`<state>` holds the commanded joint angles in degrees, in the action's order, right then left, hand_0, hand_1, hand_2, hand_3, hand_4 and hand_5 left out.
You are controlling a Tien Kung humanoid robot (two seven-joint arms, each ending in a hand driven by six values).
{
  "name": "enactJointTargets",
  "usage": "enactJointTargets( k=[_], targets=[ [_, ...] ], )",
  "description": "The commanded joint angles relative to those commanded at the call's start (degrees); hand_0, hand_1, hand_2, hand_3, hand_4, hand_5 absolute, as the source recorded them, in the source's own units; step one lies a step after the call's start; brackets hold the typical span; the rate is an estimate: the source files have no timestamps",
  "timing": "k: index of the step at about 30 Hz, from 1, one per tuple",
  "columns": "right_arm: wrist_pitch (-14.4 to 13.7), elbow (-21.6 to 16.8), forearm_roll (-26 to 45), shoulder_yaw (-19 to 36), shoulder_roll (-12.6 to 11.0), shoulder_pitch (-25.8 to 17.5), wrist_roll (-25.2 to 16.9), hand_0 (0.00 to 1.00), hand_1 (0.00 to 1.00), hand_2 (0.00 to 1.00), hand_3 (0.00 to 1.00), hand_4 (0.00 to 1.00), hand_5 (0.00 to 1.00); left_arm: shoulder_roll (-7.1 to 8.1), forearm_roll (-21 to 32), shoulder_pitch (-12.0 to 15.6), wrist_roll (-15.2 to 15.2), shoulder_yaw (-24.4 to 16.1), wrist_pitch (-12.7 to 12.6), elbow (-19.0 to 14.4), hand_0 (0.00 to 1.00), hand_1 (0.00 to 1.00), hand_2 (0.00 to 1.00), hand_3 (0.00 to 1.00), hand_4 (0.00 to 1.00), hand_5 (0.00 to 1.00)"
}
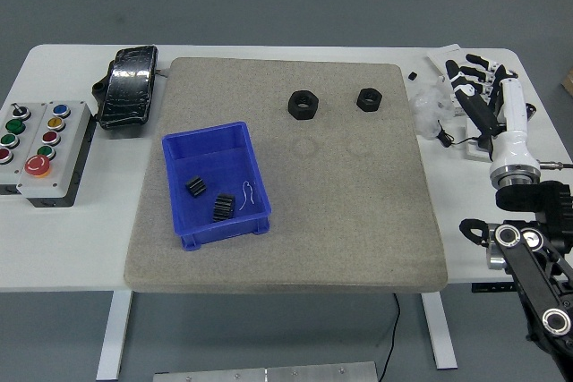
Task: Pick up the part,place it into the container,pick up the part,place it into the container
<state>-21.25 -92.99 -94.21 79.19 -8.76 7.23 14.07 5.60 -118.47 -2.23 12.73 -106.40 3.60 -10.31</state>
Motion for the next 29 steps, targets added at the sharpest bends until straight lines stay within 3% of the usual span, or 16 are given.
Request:
enactJointTargets(
  k=[1,5,6,12,17,19,29],
  targets=[
    [1.43,-0.69,-2.19,-0.01,-0.15,-0.03,1.94,0.647,0.729,0.751,0.71,0.781,0.361,0.07,0.11,-0.06,-0.06,0.09,0.0,0.0,0.655,0.591,0.555,0.619,0.665,0.429],
    [6.69,-3.27,-10.49,-0.08,-0.56,-0.09,9.19,0.647,0.729,0.751,0.71,0.781,0.361,0.22,0.44,-0.1,-0.15,0.31,0.01,0.0,0.655,0.591,0.555,0.619,0.665,0.429],
    [8.22,-4.06,-12.89,-0.16,-0.71,-0.12,11.31,0.638,0.706,0.735,0.714,0.752,0.269,0.22,0.43,-0.07,-0.11,0.29,0.01,0.0,0.656,0.591,0.555,0.619,0.663,0.424],
    [15.73,-7.39,-26.3,-1.61,-2.0,-0.22,22.76,0.638,0.706,0.735,0.714,0.752,0.269,0.06,-0.12,0.09,0.22,-0.31,0.02,0.0,0.656,0.591,0.555,0.619,0.663,0.424],
    [10.23,-6.2,-35.79,-3.85,-1.92,0.26,22.91,0.64,0.71,0.741,0.718,0.748,0.281,0.05,-0.11,0.03,0.25,-0.31,0.01,0.0,0.656,0.591,0.555,0.619,0.662,0.423],
    [7.63,-5.23,-35.79,-4.8,-1.51,0.5,22.91,0.626,0.709,0.757,0.733,0.758,0.327,0.07,-0.12,0.01,0.26,-0.32,0.0,0.0,0.655,0.591,0.554,0.618,0.659,0.414],
    [-8.94,3.61,-35.79,-9.88,-0.46,1.16,22.91,0.608,0.707,0.762,0.74,0.751,0.335,0.0,-0.18,0.06,0.35,-0.34,-0.02,0.0,0.656,0.591,0.554,0.618,0.658,0.409]
  ],
)
